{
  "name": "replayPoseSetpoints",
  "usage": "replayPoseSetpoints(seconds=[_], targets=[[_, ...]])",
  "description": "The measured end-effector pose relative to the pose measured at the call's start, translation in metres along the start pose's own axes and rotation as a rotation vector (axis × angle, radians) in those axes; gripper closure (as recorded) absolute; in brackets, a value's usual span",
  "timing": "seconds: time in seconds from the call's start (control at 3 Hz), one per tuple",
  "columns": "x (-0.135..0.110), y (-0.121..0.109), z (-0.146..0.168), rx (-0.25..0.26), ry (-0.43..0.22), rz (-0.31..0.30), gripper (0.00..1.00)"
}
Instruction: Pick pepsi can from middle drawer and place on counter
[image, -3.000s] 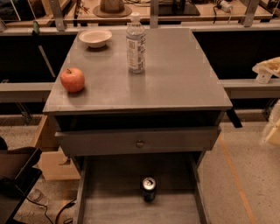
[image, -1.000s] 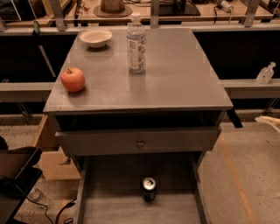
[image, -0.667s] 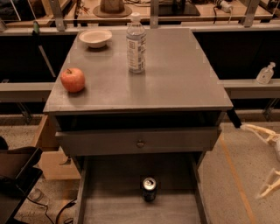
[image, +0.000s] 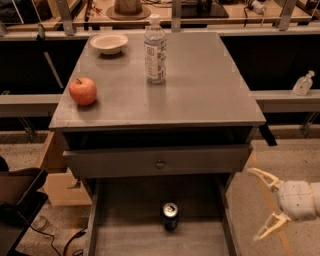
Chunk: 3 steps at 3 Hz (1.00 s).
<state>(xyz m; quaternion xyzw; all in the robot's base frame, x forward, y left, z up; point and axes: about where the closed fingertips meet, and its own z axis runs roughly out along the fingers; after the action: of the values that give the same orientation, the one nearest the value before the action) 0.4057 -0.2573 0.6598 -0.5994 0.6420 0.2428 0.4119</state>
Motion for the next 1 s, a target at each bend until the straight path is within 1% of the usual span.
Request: replayPoseSetpoints(seconds=[0.33, 0.67, 1.0], targets=[[0.038, 0.020, 0.064, 0.016, -0.103, 0.060, 0.00], [0.039, 0.018, 0.074, 0.009, -0.093, 0.069, 0.00], [0.041, 0.006, 0.131, -0.037, -0.104, 0.083, 0.00]])
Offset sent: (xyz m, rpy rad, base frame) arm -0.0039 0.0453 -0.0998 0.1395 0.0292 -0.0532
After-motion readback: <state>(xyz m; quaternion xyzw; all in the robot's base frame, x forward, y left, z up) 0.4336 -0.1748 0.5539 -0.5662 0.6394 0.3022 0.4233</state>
